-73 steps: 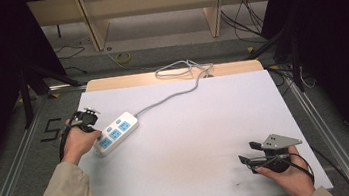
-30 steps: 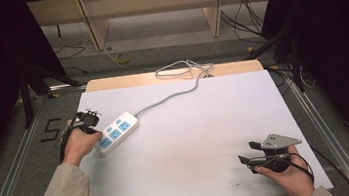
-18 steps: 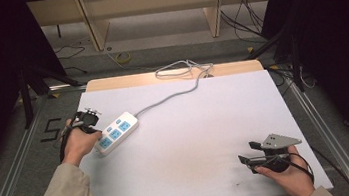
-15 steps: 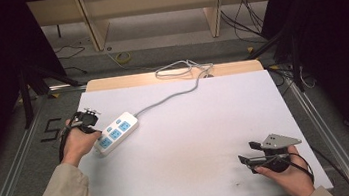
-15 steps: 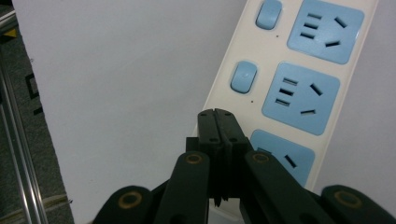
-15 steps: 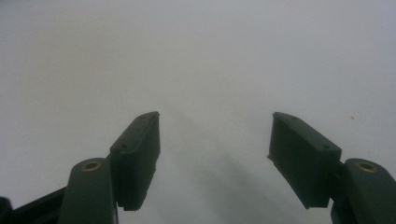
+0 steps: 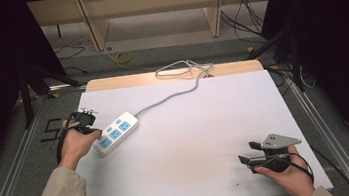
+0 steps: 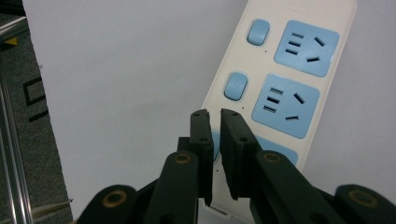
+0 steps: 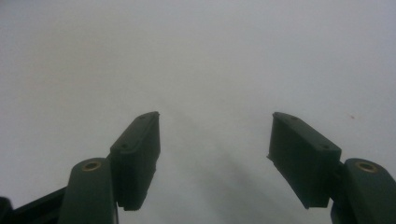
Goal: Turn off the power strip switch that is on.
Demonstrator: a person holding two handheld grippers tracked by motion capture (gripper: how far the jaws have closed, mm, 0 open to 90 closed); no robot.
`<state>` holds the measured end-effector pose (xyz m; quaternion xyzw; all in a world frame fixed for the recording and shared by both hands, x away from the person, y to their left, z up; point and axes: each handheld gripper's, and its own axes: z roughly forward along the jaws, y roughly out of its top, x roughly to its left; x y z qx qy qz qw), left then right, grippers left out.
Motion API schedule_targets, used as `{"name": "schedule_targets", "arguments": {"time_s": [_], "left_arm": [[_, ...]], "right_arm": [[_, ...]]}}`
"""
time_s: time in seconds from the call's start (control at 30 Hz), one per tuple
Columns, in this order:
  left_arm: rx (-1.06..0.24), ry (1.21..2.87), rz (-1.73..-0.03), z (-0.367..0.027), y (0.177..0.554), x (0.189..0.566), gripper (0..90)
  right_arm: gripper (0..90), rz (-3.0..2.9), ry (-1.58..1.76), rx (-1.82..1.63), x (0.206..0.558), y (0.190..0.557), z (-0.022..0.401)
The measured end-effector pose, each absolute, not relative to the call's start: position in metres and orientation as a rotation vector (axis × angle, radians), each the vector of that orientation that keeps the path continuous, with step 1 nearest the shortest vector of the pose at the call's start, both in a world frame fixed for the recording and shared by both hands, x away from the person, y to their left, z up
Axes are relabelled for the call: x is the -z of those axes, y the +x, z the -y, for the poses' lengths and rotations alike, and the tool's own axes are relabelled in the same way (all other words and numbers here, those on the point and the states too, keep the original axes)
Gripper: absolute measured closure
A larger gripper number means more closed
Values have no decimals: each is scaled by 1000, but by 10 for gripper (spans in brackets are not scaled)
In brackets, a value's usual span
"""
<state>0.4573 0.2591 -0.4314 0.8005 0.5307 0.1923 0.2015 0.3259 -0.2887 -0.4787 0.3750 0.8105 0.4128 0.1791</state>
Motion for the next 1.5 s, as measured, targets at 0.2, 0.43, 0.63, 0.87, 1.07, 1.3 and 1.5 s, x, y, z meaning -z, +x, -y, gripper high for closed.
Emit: {"name": "schedule_targets", "arguments": {"time_s": [0.2,0.43,0.63,0.87,1.07,1.3,1.5], "left_arm": [[-553,2198,-1456,-258,452,427,745],[-542,2154,-1414,-250,444,427,583],[-533,2131,-1377,-245,438,427,476],[-475,2121,-1304,-233,428,426,386],[-496,2139,-1279,-224,422,425,331],[-503,2157,-1244,-215,414,423,286],[-525,2131,-1169,-208,405,424,287]], "right_arm": [[347,-2291,1059,-1167,479,326,289],[347,-2291,1060,-1168,479,326,289],[347,-2290,1061,-1169,478,326,289],[347,-2292,1058,-1168,479,326,288],[347,-2291,1059,-1170,478,325,288],[346,-2290,1057,-1171,479,325,288],[346,-2290,1059,-1172,478,325,288]]}}
